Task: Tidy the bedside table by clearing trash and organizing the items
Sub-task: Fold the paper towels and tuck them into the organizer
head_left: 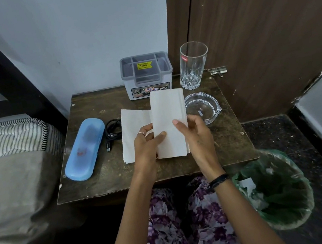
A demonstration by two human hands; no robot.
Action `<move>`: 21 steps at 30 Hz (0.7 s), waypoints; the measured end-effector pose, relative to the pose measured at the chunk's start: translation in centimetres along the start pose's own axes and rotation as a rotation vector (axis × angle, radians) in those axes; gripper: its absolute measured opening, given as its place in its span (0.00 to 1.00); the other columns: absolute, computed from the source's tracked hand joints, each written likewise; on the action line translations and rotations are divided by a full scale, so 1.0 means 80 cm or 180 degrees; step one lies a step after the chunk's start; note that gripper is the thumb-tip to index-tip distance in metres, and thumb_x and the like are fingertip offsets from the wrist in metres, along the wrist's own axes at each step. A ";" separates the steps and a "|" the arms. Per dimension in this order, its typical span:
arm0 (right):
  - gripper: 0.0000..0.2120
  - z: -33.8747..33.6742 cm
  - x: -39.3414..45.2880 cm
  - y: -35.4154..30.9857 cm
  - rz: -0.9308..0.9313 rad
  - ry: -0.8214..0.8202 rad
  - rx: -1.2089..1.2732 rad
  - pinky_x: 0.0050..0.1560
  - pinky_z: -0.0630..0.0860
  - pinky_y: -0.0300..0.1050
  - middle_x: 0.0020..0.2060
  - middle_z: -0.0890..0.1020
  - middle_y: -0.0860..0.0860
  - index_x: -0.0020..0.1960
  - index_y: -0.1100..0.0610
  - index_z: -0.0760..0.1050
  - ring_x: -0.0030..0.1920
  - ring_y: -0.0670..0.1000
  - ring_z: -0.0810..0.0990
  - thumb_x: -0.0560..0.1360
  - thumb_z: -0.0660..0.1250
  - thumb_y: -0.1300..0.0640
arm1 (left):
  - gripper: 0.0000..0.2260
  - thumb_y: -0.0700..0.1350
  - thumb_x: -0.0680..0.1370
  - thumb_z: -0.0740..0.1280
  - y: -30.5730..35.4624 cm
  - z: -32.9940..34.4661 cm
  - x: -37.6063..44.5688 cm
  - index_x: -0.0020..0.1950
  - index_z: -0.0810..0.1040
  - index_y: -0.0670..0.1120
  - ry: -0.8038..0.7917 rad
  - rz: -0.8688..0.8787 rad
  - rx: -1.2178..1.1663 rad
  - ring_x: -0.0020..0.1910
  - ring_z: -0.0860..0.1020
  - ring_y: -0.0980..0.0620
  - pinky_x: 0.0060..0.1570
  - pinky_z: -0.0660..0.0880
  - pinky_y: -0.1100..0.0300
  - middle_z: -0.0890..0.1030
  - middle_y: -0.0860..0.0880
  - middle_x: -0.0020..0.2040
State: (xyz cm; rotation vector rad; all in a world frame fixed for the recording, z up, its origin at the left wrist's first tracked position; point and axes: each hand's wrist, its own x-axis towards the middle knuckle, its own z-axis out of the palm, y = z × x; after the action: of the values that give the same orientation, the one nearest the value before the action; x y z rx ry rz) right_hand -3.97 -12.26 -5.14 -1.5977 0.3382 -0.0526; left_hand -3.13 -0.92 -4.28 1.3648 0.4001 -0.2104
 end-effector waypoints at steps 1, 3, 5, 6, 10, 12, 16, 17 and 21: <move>0.14 0.000 0.002 0.000 0.0003 -0.0096 -0.0020 0.49 0.79 0.41 0.52 0.82 0.47 0.57 0.50 0.70 0.51 0.47 0.81 0.73 0.70 0.53 | 0.11 0.37 0.76 0.66 0.001 0.000 0.000 0.57 0.72 0.45 0.0007 0.0030 0.0000 0.41 0.79 0.53 0.36 0.75 0.62 0.81 0.51 0.44; 0.20 0.000 0.006 -0.001 -0.0063 -0.0206 -0.0095 0.54 0.78 0.46 0.53 0.81 0.47 0.60 0.48 0.66 0.54 0.48 0.81 0.73 0.70 0.59 | 0.10 0.37 0.76 0.66 0.004 0.000 0.001 0.54 0.72 0.46 0.0040 0.0152 0.0051 0.42 0.78 0.52 0.37 0.73 0.61 0.81 0.50 0.46; 0.19 0.000 0.007 -0.006 -0.0239 -0.0209 -0.0189 0.54 0.79 0.48 0.52 0.82 0.48 0.61 0.51 0.69 0.53 0.49 0.81 0.73 0.69 0.62 | 0.09 0.37 0.75 0.66 0.008 -0.001 0.004 0.52 0.72 0.47 0.0058 0.0335 0.0169 0.43 0.78 0.54 0.35 0.72 0.65 0.81 0.48 0.49; 0.17 -0.001 0.008 -0.008 -0.0338 -0.0206 -0.0204 0.52 0.79 0.47 0.49 0.82 0.48 0.60 0.53 0.71 0.51 0.48 0.81 0.73 0.68 0.63 | 0.09 0.36 0.75 0.66 0.010 -0.001 0.004 0.52 0.72 0.47 0.0051 0.0433 0.0220 0.43 0.78 0.54 0.34 0.72 0.67 0.81 0.47 0.49; 0.05 -0.001 0.009 -0.016 -0.0724 -0.0184 -0.0342 0.46 0.79 0.47 0.44 0.83 0.52 0.51 0.55 0.76 0.45 0.52 0.81 0.75 0.65 0.60 | 0.09 0.35 0.74 0.67 0.016 -0.003 0.005 0.51 0.74 0.46 -0.0042 0.0880 0.0301 0.43 0.81 0.56 0.39 0.77 0.67 0.82 0.49 0.47; 0.05 0.000 0.011 -0.013 -0.0864 -0.0181 -0.0554 0.43 0.78 0.50 0.42 0.81 0.56 0.48 0.58 0.75 0.43 0.53 0.80 0.76 0.64 0.57 | 0.09 0.35 0.74 0.67 0.012 -0.004 0.007 0.48 0.74 0.48 -0.0019 0.1042 0.0515 0.43 0.81 0.59 0.42 0.77 0.68 0.82 0.53 0.46; 0.12 0.003 0.011 0.003 -0.0847 -0.0493 -0.1126 0.48 0.69 0.34 0.53 0.80 0.53 0.60 0.58 0.73 0.53 0.46 0.77 0.77 0.62 0.64 | 0.03 0.38 0.75 0.67 -0.014 -0.009 0.017 0.46 0.73 0.41 0.0047 0.0989 0.1515 0.46 0.80 0.44 0.48 0.77 0.50 0.82 0.43 0.45; 0.16 0.002 0.011 0.007 -0.0808 -0.0537 -0.1269 0.50 0.67 0.31 0.58 0.79 0.54 0.65 0.60 0.71 0.57 0.48 0.76 0.77 0.61 0.65 | 0.05 0.39 0.75 0.66 -0.021 -0.010 0.018 0.48 0.73 0.38 0.0033 0.0938 0.1744 0.46 0.79 0.43 0.47 0.77 0.51 0.81 0.41 0.46; 0.17 0.001 0.011 0.016 -0.0865 -0.0427 -0.1362 0.49 0.65 0.29 0.57 0.77 0.49 0.67 0.61 0.69 0.58 0.47 0.75 0.78 0.60 0.65 | 0.05 0.38 0.77 0.64 -0.028 -0.010 0.018 0.48 0.73 0.37 0.0176 0.1109 0.2048 0.45 0.77 0.45 0.37 0.71 0.72 0.80 0.41 0.45</move>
State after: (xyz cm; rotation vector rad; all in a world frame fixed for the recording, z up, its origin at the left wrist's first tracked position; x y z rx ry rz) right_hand -3.36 -12.40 -6.54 -2.0527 0.0232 -0.0850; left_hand -2.78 -0.49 -6.96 2.0499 0.1311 -0.0061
